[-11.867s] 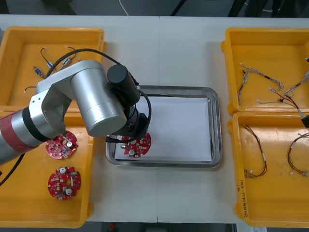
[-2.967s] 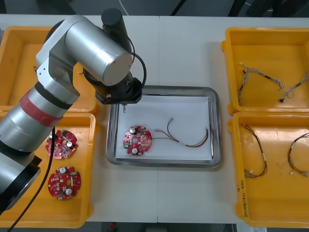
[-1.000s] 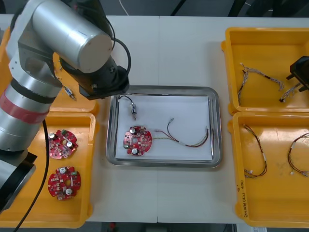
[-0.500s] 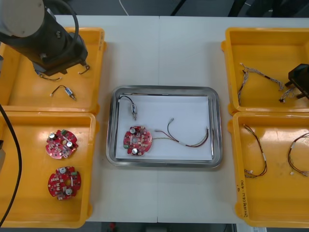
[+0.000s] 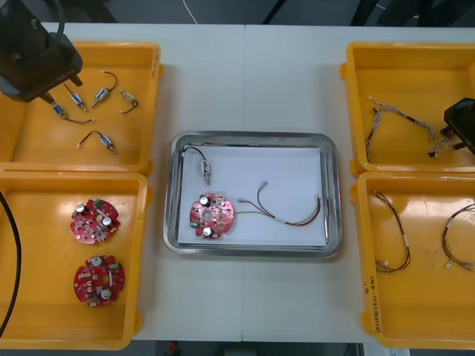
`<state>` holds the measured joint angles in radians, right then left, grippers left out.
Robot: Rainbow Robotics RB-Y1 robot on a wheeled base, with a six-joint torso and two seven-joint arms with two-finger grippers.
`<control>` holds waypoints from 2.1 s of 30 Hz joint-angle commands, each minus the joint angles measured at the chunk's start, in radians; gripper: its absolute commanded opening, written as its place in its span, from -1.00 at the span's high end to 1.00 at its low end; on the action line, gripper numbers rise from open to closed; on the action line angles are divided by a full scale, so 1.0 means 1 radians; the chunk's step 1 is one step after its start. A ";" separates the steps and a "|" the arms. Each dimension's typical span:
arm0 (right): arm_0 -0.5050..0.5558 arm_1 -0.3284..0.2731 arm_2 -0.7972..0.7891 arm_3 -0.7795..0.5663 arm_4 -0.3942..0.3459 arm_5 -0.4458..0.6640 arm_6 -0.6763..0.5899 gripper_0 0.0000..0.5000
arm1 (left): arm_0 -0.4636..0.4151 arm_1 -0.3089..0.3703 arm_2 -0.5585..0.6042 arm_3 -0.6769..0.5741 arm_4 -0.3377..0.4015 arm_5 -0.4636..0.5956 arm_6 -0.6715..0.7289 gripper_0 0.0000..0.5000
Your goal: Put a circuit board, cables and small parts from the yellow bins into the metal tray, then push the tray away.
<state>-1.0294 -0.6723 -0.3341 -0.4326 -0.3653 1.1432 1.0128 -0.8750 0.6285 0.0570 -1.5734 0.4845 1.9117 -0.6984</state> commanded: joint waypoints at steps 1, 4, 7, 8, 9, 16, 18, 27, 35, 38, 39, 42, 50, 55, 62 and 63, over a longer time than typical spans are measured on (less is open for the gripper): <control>0.031 0.023 0.026 -0.006 -0.010 -0.016 -0.054 1.00 | -0.081 0.048 0.038 0.078 -0.040 0.008 -0.168 -1.00; 0.032 0.025 0.027 -0.006 -0.009 -0.019 -0.054 1.00 | -0.108 0.050 0.058 0.154 -0.046 0.008 -0.199 -1.00; 0.032 0.025 0.032 -0.008 -0.009 -0.013 -0.049 1.00 | -0.139 0.056 0.069 0.231 -0.052 0.008 -0.230 -1.00; 0.032 0.025 0.033 -0.008 -0.006 -0.008 -0.045 1.00 | -0.151 0.059 0.072 0.260 -0.057 0.008 -0.247 -1.00; 0.029 0.022 0.035 -0.011 -0.004 0.000 -0.042 1.00 | -0.162 0.060 0.078 0.286 -0.060 0.008 -0.257 -1.00; 0.031 0.000 0.040 -0.167 0.020 0.138 -0.028 1.00 | -0.199 0.065 0.102 0.420 -0.070 -0.034 -0.285 -1.00; 0.031 -0.009 0.040 -0.238 0.029 0.208 -0.022 1.00 | -0.214 0.065 0.104 0.472 -0.075 -0.072 -0.288 -1.00; 0.031 -0.041 0.052 -0.499 0.029 0.463 0.013 1.00 | -0.248 0.063 0.102 0.641 -0.073 -0.255 -0.334 -1.00; 0.031 -0.047 0.063 -0.695 0.026 0.671 0.058 1.00 | -0.249 0.054 0.102 0.759 -0.073 -0.405 -0.385 -1.00; 0.031 -0.047 0.063 -0.767 0.013 0.750 0.078 1.00 | -0.249 0.046 0.102 0.791 -0.080 -0.454 -0.403 -1.00; 0.031 -0.047 0.063 -0.799 0.011 0.777 0.105 1.00 | -0.248 0.043 0.101 0.802 -0.081 -0.473 -0.409 -1.00; 0.035 -0.047 0.063 -0.874 0.006 0.777 0.168 1.00 | -0.249 0.039 0.086 0.832 -0.083 -0.514 -0.412 -1.00; 0.118 -0.043 0.072 -1.081 -0.061 0.777 0.285 1.00 | -0.249 0.028 0.046 0.929 -0.078 -0.637 -0.443 -1.00; 0.189 -0.046 0.090 -1.236 -0.158 0.777 0.302 1.00 | -0.252 0.011 0.033 0.974 -0.081 -0.706 -0.454 -1.00; 0.239 -0.066 0.175 -1.365 -0.265 0.777 0.320 1.00 | -0.252 -0.003 0.009 0.977 -0.081 -0.712 -0.429 -1.00; 0.238 -0.069 0.185 -1.370 -0.293 0.777 0.323 1.00 | -0.252 -0.006 0.006 0.983 -0.080 -0.717 -0.429 -1.00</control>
<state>-0.7958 -0.6911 -0.1974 -1.7609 -0.6090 1.9160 1.3103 -1.0704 0.6389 0.0912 -0.5895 0.4150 1.2140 -1.0614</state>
